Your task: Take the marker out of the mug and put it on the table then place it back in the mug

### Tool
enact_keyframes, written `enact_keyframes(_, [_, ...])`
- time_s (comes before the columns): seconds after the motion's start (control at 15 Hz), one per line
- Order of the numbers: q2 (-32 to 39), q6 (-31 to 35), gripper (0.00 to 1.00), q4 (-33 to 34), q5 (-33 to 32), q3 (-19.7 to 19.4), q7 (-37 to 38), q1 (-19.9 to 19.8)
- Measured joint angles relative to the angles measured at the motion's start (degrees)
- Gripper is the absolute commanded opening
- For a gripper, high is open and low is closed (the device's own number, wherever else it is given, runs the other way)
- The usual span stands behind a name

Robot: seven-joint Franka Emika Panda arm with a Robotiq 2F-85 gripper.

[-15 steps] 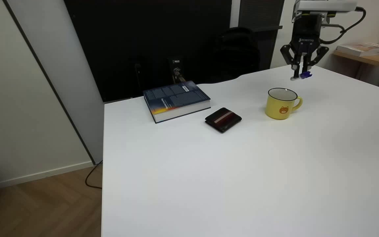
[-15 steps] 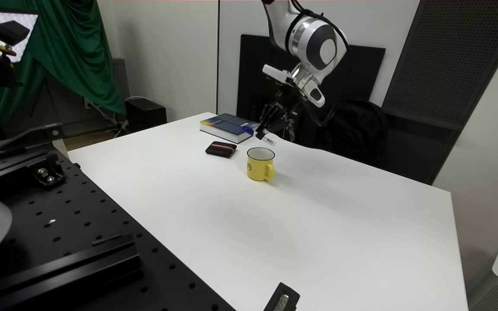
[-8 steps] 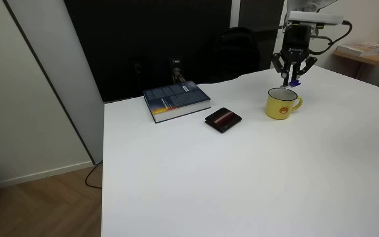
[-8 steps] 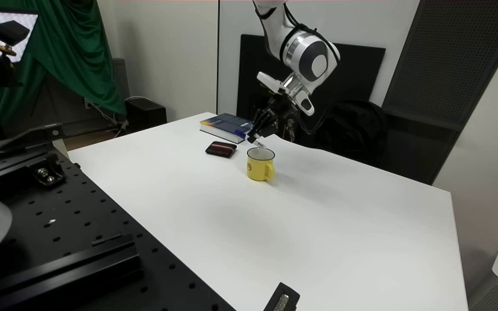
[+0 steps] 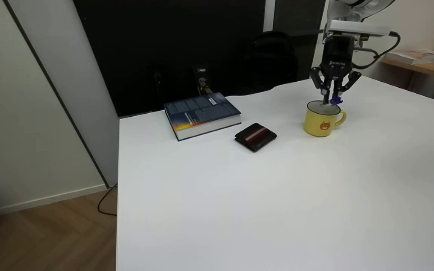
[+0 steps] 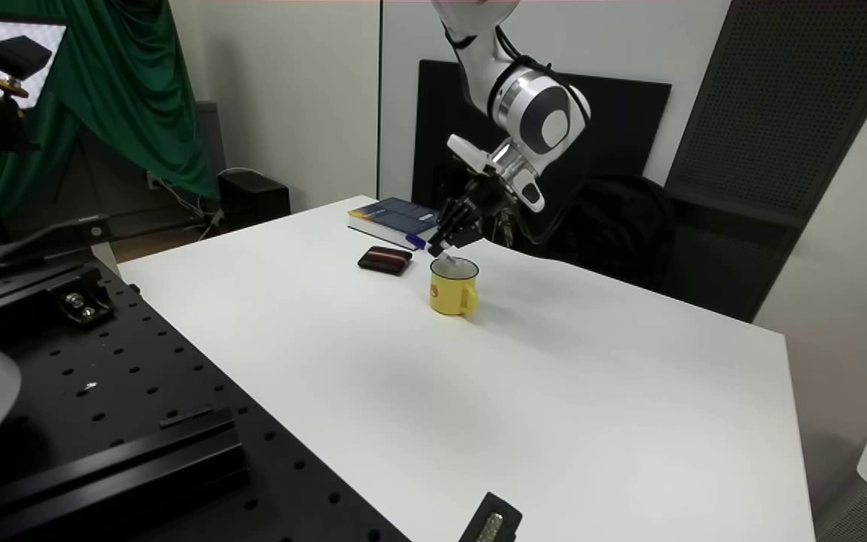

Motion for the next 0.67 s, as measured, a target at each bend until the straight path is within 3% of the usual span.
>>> enact_keyframes(0.67, [1.06, 0.20, 0.05, 0.42, 0.09, 0.00, 0.04, -1.16])
